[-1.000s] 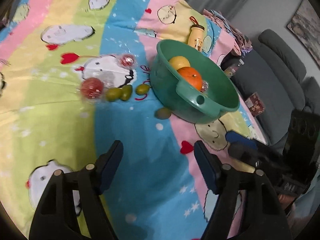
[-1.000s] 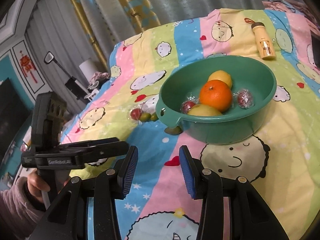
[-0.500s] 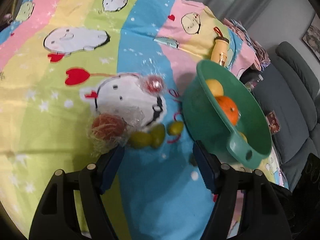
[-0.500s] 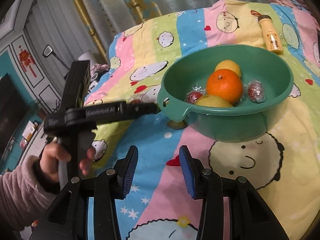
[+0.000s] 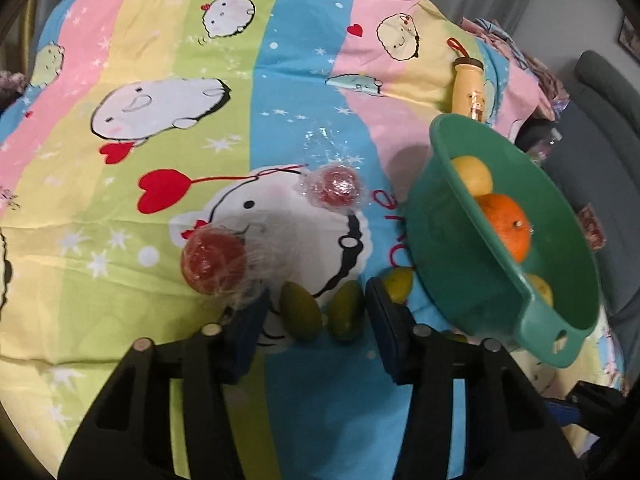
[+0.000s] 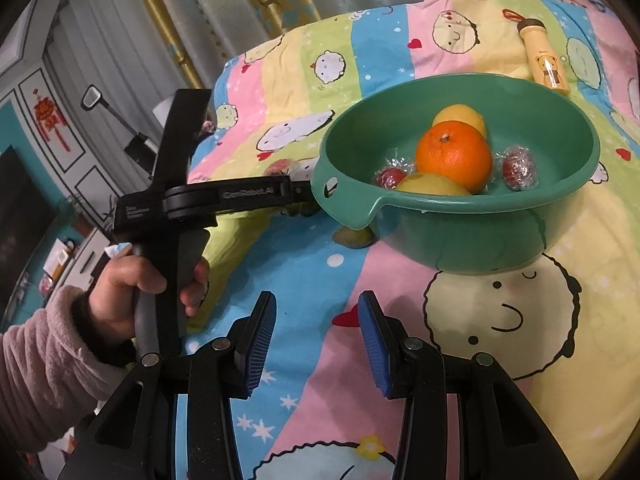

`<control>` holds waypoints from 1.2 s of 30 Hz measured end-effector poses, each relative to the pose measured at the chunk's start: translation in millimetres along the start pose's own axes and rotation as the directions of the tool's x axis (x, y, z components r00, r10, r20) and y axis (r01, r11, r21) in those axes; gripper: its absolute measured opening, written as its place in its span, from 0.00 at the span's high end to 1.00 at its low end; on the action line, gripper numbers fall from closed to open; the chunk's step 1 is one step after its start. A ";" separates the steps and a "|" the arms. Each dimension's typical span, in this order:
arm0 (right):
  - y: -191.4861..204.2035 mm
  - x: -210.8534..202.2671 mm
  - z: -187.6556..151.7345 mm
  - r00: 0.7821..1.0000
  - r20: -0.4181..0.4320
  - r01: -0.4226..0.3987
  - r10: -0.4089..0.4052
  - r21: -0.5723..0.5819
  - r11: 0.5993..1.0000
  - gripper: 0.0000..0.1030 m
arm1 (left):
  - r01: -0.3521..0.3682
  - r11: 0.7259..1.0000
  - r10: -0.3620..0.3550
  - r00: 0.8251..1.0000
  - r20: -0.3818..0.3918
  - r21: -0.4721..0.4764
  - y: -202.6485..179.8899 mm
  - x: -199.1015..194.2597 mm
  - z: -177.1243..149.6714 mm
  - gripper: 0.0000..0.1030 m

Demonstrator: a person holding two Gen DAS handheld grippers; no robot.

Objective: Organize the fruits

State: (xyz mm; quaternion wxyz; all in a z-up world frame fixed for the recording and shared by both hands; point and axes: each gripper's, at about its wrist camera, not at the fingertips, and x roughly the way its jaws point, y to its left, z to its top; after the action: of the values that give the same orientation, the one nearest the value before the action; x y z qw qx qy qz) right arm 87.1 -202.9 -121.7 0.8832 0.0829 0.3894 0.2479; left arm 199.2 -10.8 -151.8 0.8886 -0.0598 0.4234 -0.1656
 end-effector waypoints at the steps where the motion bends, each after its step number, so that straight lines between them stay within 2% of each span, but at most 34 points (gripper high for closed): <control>1: -0.3 0.2 -0.1 1.000 0.000 -0.002 0.002 0.001 1.000 0.58 | -0.013 1.000 0.013 1.000 0.002 0.008 0.1 0.1 -0.7 0.60; 3: -1.2 1.0 -0.2 1.000 -0.002 0.000 0.001 0.002 1.000 0.58 | -0.026 1.000 0.026 1.000 0.000 0.012 2.5 -0.2 -2.7 0.64; 14: -1.9 5.0 1.9 1.000 0.001 -0.004 0.004 0.008 1.000 0.58 | 0.006 1.000 -0.006 1.000 0.008 0.021 11.4 -25.2 -24.7 0.64; 17: -1.6 9.9 5.3 1.000 -0.009 -0.003 0.003 0.015 1.000 0.58 | 0.038 0.999 -0.038 0.999 -0.001 0.000 13.9 -31.9 -30.2 0.64; 19: 0.6 11.9 7.4 1.000 -0.012 -0.013 0.013 0.013 1.000 0.58 | 0.076 0.997 -0.076 0.997 -0.006 -0.018 13.8 -39.1 -36.6 0.70; 22: 5.0 15.5 8.4 1.000 -0.025 -0.014 0.014 0.001 1.000 0.58 | 0.101 0.995 -0.101 0.995 -0.017 -0.002 9.0 -50.0 -50.9 0.68; 26: 12.4 20.6 9.6 0.999 -0.037 -0.024 0.023 -0.012 1.000 0.58 | 0.114 0.993 -0.113 0.992 -0.055 0.007 9.6 -54.0 -66.9 0.70; 31: 21.4 25.4 14.9 0.997 -0.044 -0.057 0.056 -0.021 0.998 0.58 | 0.141 0.990 -0.140 0.989 -0.044 0.018 14.7 -61.7 -74.0 0.70; 33: 24.8 31.4 20.5 0.996 -0.048 -0.078 0.078 -0.012 0.997 0.58 | 0.125 0.992 -0.125 0.992 -0.034 0.003 18.6 -58.7 -71.8 0.70; 36: 34.6 40.4 27.8 0.997 -0.044 -0.058 0.056 -0.041 0.997 0.58 | 0.074 0.997 -0.074 0.997 -0.015 0.020 16.6 -55.7 -67.8 0.69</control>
State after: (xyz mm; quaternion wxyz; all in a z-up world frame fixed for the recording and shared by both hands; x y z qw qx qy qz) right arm 117.6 -151.4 -117.2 0.8688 0.0697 0.4003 0.2829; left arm 118.2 26.3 -158.0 0.8795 -0.0653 0.4254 -0.2031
